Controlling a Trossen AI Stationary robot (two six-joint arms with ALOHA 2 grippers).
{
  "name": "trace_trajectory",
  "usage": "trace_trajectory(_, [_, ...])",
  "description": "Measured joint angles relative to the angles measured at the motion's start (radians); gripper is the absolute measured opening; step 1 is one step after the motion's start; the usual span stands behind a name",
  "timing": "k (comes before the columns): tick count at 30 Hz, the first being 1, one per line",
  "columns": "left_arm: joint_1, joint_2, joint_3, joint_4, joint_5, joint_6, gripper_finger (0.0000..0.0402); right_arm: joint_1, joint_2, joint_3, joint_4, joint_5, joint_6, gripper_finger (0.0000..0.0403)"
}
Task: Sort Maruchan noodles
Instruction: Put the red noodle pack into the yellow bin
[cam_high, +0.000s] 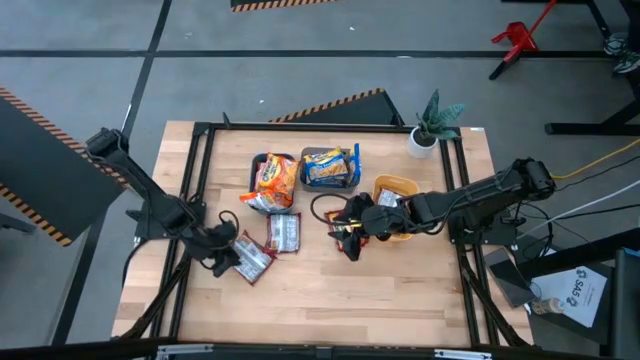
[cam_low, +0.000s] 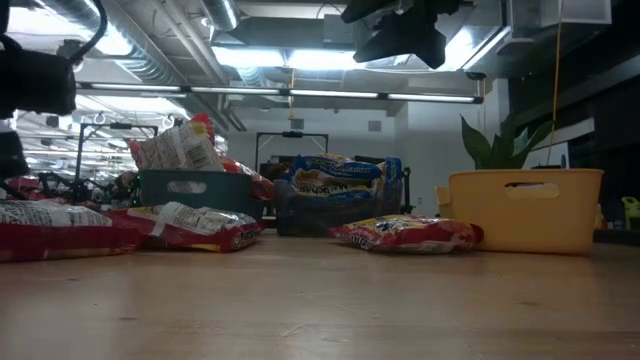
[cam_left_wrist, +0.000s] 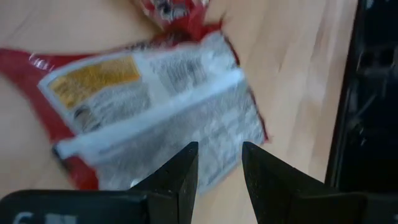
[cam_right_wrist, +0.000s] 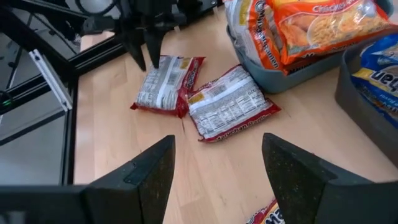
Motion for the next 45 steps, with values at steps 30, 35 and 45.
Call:
trace_trajectory(30, [0.03,0.36,0.177,-0.255,-0.141,-0.198,0.0119,-0.001,0.034,0.002,0.012,0.018,0.047,0.0225])
trace_trajectory(35, [0.03,0.441,0.176,-0.029,-0.138,-0.161,0.0119,-0.001,0.038,0.001,0.003,-0.01,0.068,0.0225])
trace_trajectory(45, [0.045,0.641,0.178,0.328,-0.141,-0.114,0.0119,-0.001,0.039,0.001,0.003,0.038,0.049,0.0225])
